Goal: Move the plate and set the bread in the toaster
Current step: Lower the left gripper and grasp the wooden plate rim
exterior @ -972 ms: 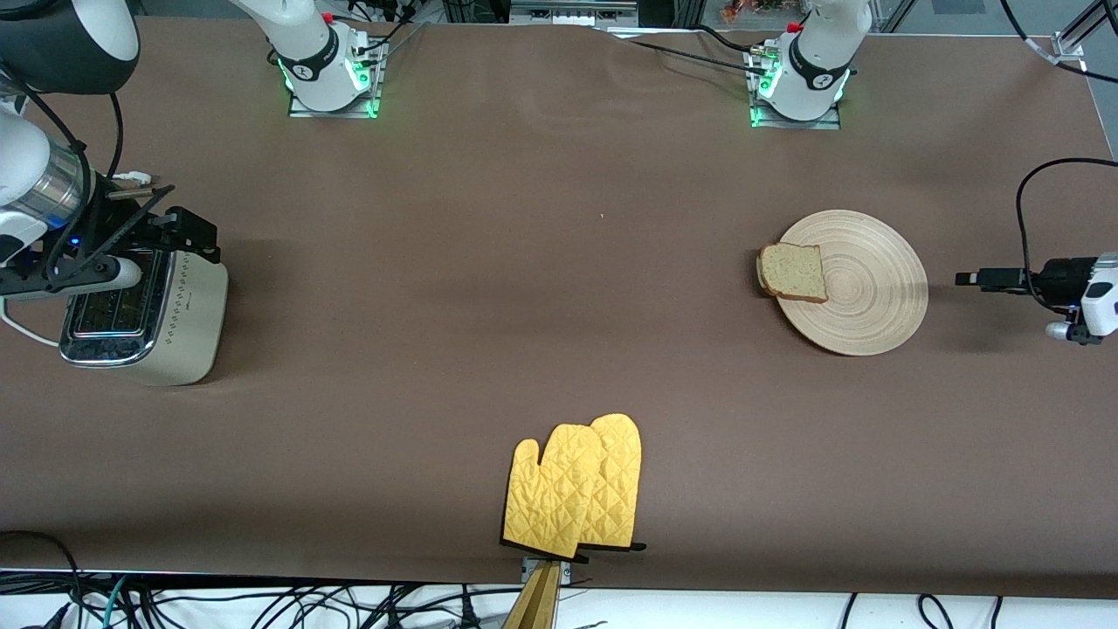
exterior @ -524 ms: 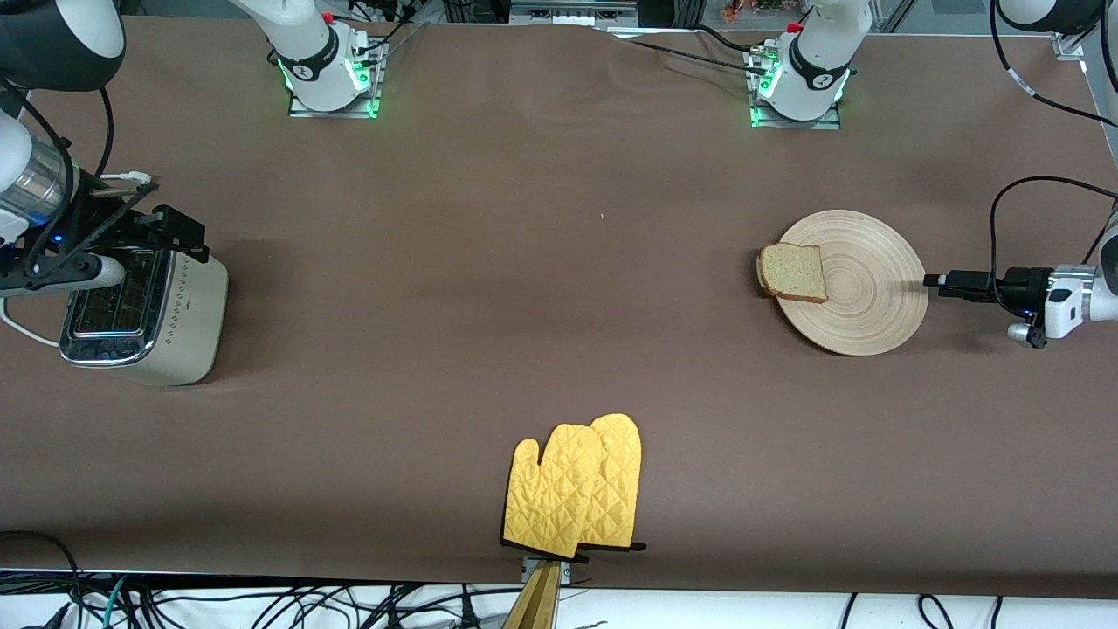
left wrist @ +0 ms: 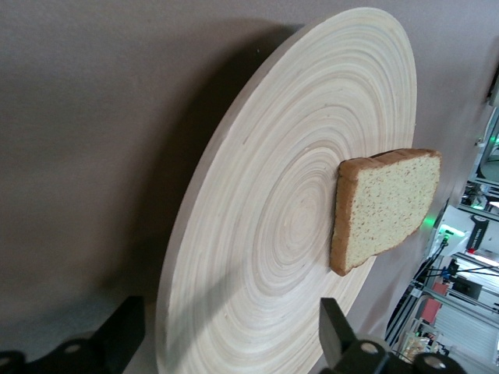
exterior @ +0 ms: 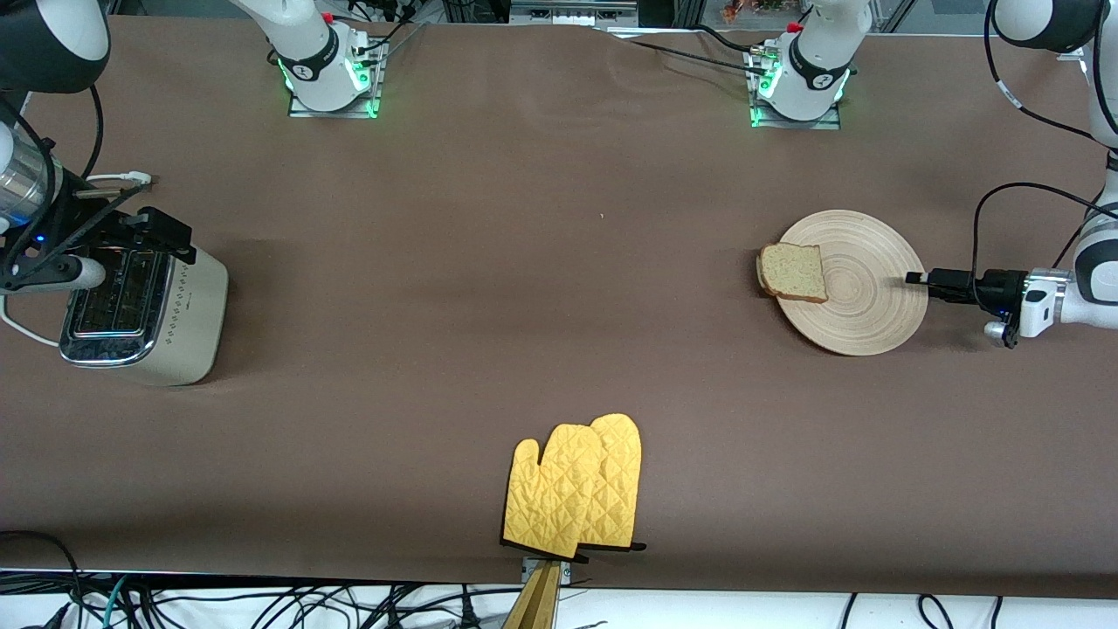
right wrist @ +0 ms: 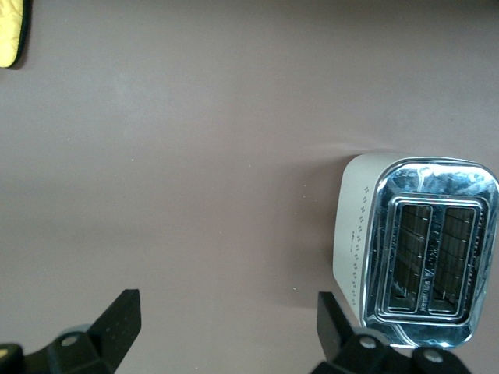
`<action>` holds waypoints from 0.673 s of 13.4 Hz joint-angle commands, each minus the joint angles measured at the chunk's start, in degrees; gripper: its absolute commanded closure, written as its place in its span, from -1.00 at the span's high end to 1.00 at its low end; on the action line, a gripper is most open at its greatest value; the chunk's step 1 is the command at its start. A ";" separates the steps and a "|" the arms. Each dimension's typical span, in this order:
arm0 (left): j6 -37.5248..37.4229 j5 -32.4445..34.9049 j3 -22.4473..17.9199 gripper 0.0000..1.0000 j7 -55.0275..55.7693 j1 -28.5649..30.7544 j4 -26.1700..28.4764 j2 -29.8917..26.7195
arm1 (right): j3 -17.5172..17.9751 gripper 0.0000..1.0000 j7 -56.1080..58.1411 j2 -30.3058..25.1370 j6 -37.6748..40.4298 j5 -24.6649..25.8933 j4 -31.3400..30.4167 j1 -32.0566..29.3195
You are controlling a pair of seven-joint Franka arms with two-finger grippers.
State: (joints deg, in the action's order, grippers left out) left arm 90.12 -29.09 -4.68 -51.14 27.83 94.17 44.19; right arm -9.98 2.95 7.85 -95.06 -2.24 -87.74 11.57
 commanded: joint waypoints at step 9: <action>2.16 -4.05 -0.16 -1.00 -1.94 -1.11 4.00 1.08 | -2.14 1.00 0.48 -0.03 0.05 0.48 0.11 -0.06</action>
State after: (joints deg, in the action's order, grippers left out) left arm 91.58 -32.54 -4.50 -51.32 27.66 97.28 45.55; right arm -12.03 3.03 7.85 -95.08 -1.89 -87.67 11.51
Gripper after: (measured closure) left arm 0.621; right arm 0.000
